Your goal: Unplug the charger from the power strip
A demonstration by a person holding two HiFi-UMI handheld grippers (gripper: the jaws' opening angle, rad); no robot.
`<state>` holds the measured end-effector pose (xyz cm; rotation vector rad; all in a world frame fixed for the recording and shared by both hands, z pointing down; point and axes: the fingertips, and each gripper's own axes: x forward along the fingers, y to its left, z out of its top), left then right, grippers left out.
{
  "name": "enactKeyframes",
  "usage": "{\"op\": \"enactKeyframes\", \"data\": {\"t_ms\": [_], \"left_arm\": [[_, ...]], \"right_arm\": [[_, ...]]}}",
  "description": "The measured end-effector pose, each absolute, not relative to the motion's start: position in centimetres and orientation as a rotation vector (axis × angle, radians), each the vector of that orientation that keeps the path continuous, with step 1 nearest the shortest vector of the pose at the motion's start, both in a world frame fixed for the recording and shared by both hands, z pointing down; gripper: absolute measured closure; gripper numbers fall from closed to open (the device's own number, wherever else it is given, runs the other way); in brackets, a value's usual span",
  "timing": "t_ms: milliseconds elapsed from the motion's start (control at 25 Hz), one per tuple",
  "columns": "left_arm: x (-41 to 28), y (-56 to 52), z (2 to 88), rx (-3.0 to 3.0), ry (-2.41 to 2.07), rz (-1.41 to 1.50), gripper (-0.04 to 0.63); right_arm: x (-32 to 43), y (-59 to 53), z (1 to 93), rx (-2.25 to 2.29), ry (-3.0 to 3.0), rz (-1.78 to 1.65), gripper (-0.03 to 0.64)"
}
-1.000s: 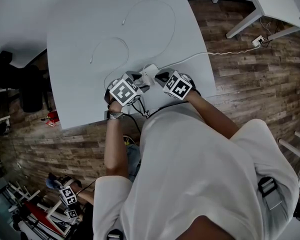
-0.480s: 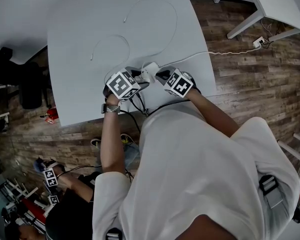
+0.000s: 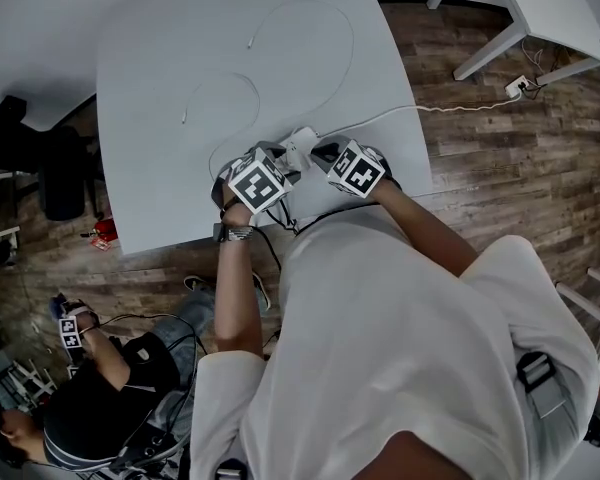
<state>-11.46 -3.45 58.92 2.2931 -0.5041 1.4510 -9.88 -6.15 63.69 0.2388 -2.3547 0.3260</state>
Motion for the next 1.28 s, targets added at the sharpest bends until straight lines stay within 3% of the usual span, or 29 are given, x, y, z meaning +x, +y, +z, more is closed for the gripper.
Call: {"op": "enactKeyframes", "data": {"t_ms": [560, 1280], "left_arm": [[-12.7, -3.6, 57.1, 2.322, -0.577, 1.404, 0.368], [-11.8, -7.1, 57.9, 2.31, -0.575, 1.443, 0.367]], "right_arm": [[-10.0, -6.2, 63.7, 0.252, -2.356, 0.336, 0.614], [-7.5, -6.7, 60.9, 0.416, -2.491, 0.671, 0.614]]}}
